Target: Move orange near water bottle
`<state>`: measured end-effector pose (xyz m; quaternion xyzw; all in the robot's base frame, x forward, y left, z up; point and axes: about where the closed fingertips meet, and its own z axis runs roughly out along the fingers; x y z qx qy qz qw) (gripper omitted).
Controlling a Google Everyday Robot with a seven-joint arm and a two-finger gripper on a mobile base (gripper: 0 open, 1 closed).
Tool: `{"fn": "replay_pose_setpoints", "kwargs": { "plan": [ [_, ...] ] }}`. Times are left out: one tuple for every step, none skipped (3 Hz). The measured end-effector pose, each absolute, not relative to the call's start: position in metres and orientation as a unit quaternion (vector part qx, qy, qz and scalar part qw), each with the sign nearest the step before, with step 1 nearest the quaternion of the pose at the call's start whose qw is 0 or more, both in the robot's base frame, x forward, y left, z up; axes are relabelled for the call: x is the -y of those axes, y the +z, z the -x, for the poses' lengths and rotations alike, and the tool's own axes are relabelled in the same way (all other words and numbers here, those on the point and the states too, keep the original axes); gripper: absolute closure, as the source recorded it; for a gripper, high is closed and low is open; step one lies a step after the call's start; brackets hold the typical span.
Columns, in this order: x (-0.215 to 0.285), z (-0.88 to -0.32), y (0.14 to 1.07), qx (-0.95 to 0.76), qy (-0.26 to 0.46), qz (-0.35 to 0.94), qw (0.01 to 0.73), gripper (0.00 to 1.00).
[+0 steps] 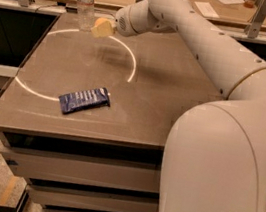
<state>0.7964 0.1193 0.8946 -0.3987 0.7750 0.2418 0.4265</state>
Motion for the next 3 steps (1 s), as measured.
{"fn": "replay_pose_setpoints", "kwargs": {
  "plan": [
    [-0.109,-0.812,0.889,-0.798,0.195,0.349,0.452,1.00],
    [-0.100,-0.830,0.883,-0.809,0.166,0.307,0.473,1.00],
    [-0.096,-0.852,0.875,-0.810,0.158,0.285,0.487,1.00]
  ]
}}
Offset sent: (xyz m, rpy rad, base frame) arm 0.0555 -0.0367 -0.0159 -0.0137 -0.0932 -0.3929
